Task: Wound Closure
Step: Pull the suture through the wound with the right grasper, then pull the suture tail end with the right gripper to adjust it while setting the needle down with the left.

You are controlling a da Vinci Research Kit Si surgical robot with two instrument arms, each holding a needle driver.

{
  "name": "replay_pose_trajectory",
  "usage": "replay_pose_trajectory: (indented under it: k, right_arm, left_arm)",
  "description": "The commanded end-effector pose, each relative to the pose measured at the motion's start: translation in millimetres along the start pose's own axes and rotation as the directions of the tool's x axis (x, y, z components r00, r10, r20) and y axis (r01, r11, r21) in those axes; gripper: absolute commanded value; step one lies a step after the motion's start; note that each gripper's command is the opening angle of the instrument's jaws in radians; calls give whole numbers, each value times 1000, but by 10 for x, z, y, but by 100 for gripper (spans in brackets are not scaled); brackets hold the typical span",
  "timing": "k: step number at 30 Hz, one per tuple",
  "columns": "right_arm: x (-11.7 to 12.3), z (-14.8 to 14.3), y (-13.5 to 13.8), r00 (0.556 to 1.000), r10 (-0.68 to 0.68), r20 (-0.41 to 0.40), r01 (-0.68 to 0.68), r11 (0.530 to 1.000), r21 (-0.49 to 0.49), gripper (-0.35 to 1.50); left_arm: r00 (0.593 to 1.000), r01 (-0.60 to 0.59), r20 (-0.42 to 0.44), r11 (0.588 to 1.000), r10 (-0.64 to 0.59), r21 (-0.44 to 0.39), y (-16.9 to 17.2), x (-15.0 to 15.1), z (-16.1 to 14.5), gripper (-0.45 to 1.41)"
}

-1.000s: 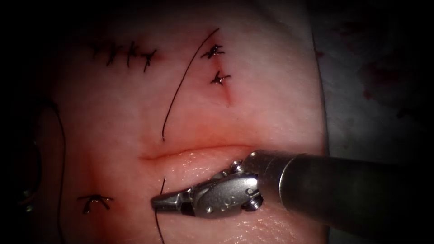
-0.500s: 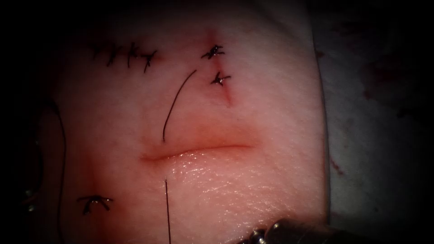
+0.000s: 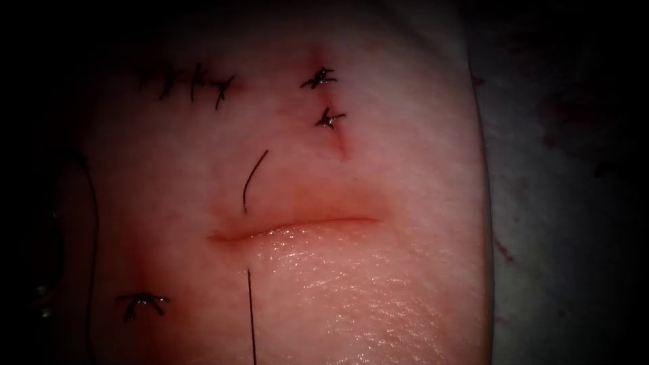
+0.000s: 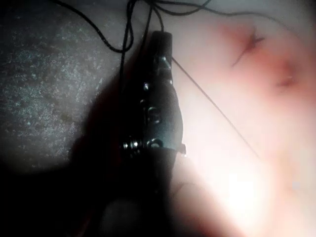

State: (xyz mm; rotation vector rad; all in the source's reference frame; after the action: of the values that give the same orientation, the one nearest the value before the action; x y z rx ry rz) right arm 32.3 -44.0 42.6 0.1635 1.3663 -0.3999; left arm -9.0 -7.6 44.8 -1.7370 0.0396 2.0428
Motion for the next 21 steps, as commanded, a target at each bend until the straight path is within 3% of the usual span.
replay_pose_trajectory:
  k: [1,4,5,8,9,11,13,16,17,18,19,21]
  right_arm:
    - [0,11,-1,1000,3,1,-3,1000,9,-35]
    - [2,9,-1,1000,1,-6,-1,1000,18,-35]
    - [2,8,-1,1000,2,-6,-2,1000,18,-23]
    - [-4,3,4,995,102,-10,-101,995,18,90]
    - [-14,-8,12,971,236,-39,-236,972,0,110]
    - [-27,-24,21,920,385,-70,-388,921,-39,127]
    - [-41,-40,30,883,461,-82,-468,879,-89,132]
    - [-64,-69,46,789,612,-61,-609,763,-218,125]
    - [-79,-87,62,678,732,-69,-709,627,-322,113]
    - [-85,-93,69,627,774,-85,-745,565,-354,113]
    - [-93,-100,79,522,841,-144,-808,434,-397,111]
    - [-104,-104,92,393,883,-256,-860,256,-441,130]
  left_arm:
    - [1000,0,-1,1000,0,0,0,-6,6,-45]
    - [1000,0,-1,1000,0,0,0,-6,6,-45]
    - [1000,0,-1,1000,0,0,0,-6,6,-45]
    - [1000,0,-1,1000,0,0,0,-6,5,-45]
    - [1000,0,-1,1000,0,-1,0,-6,5,-45]
    - [1000,0,-1,1000,0,-1,0,-6,5,-45]
    - [1000,0,-1,1000,0,-1,0,-6,5,-45]
    - [1000,0,-1,1000,0,-2,-1,-6,4,-45]
    - [1000,1,-1,1000,-1,-2,-1,-6,4,-45]
    - [1000,1,-1,1000,-1,-2,-1,-6,5,-45]
    - [1000,1,-1,1000,-1,-1,-1,-6,5,-45]
    - [1000,1,-1,1000,-1,-1,-1,-6,6,-45]
